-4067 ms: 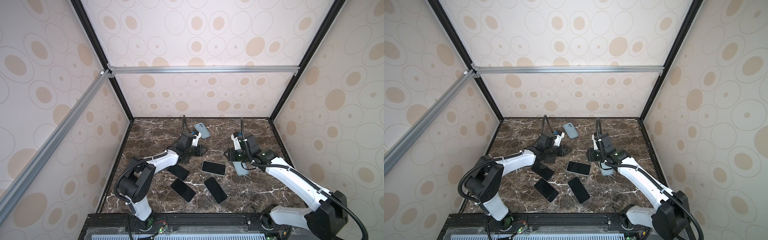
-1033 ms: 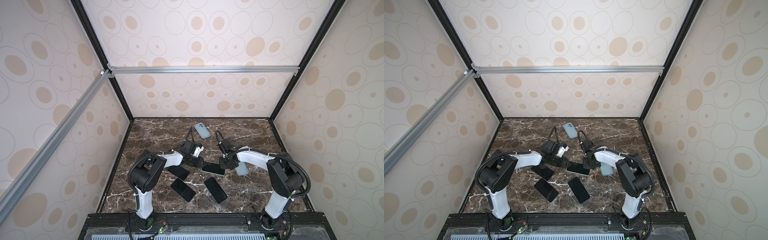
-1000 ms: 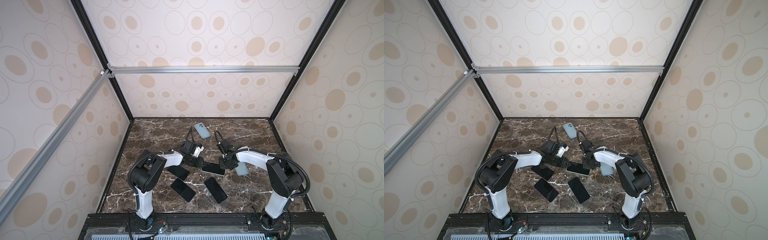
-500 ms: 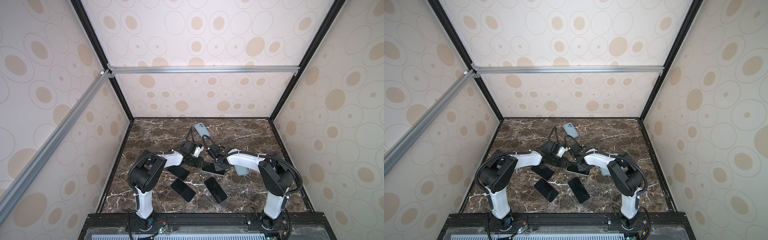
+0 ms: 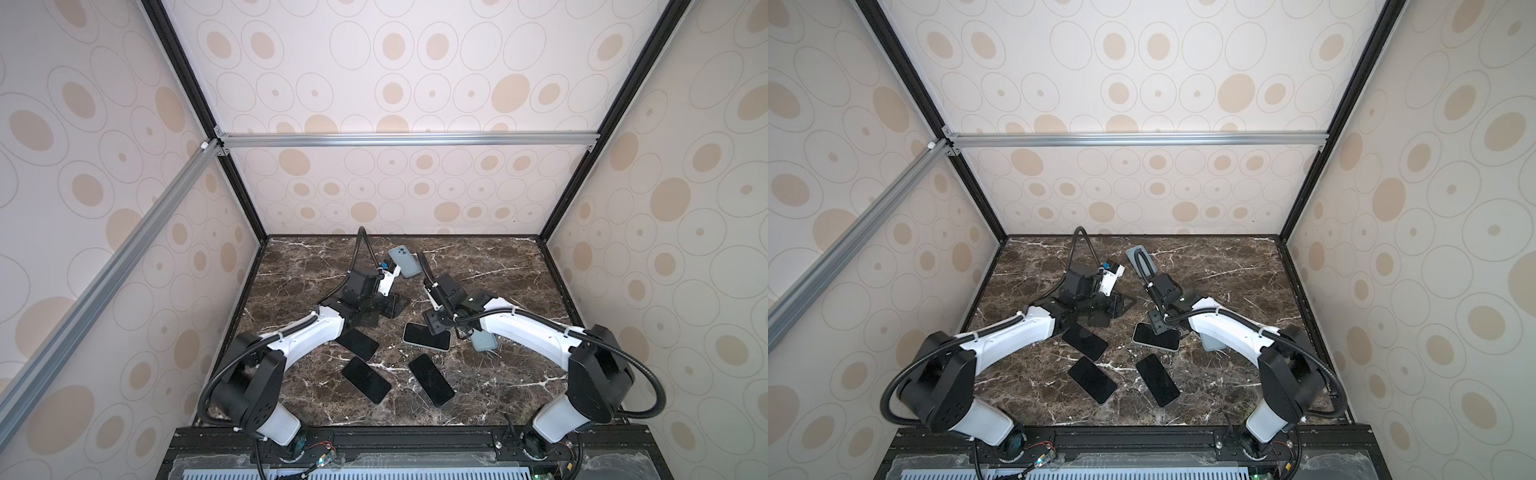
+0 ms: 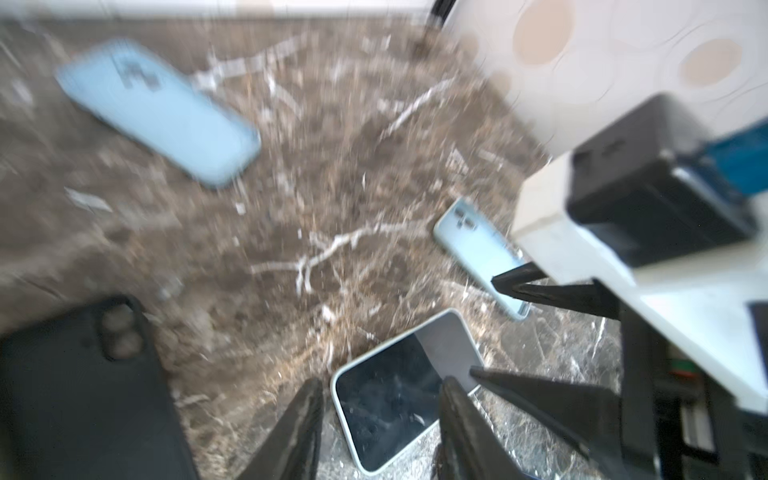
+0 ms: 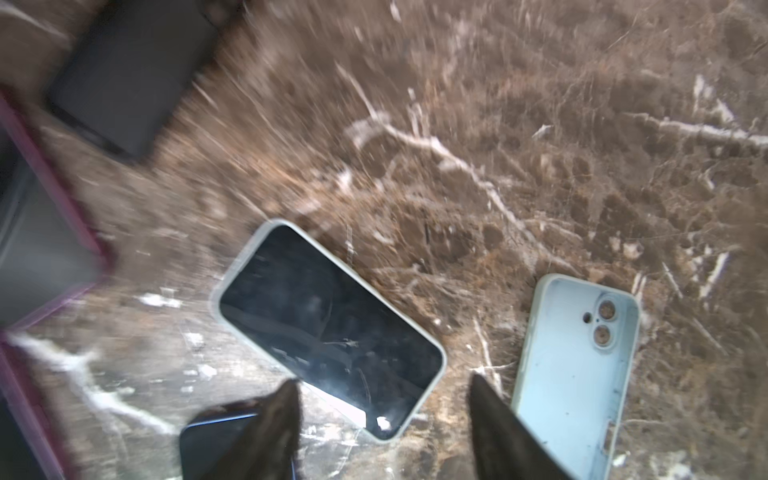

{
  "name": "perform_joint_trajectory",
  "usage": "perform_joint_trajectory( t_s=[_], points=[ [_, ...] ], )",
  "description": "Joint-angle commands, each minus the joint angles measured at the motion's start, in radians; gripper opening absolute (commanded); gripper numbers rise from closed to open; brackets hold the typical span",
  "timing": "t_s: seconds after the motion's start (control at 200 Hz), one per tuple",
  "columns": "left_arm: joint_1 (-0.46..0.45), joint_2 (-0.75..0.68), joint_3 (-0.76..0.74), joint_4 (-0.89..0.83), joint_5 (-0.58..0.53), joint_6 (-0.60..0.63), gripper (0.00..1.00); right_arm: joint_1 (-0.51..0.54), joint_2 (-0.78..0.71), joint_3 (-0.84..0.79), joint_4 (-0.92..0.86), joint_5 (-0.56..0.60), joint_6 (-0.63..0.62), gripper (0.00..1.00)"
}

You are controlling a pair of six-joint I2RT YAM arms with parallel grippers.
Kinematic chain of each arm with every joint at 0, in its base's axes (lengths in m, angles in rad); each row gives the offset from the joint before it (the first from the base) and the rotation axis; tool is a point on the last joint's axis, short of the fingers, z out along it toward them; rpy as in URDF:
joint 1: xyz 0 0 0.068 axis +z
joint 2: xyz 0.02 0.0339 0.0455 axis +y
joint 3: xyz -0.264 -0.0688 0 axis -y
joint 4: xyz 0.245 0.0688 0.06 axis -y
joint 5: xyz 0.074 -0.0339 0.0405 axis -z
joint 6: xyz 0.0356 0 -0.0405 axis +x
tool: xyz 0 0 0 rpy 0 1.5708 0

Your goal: Put the phone into the phone case

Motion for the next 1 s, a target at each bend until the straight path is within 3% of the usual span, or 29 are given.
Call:
perform_joint_trajectory(
  t_s=[0.0,0.215,0.505,0.995],
  points=[
    [0.018,-0.125,-0.056,0.118,-0.019,0.066,0.5,-0.009,-0.02,0.003,0.038,-0.086,-0.232,0.8],
    [0.025,-0.359,-0.202,0.317,0.005,0.134,0.65,-0.014,0.082,0.058,-0.067,-0.253,-0.515,0.86],
    [0.024,-0.597,-0.384,0.556,0.045,0.23,0.89,-0.027,0.251,0.139,-0.152,-0.309,-0.603,0.98],
    [0.026,-0.593,-0.384,0.549,0.04,0.239,0.9,-0.043,0.419,0.21,-0.224,-0.224,-0.619,0.99]
  ],
)
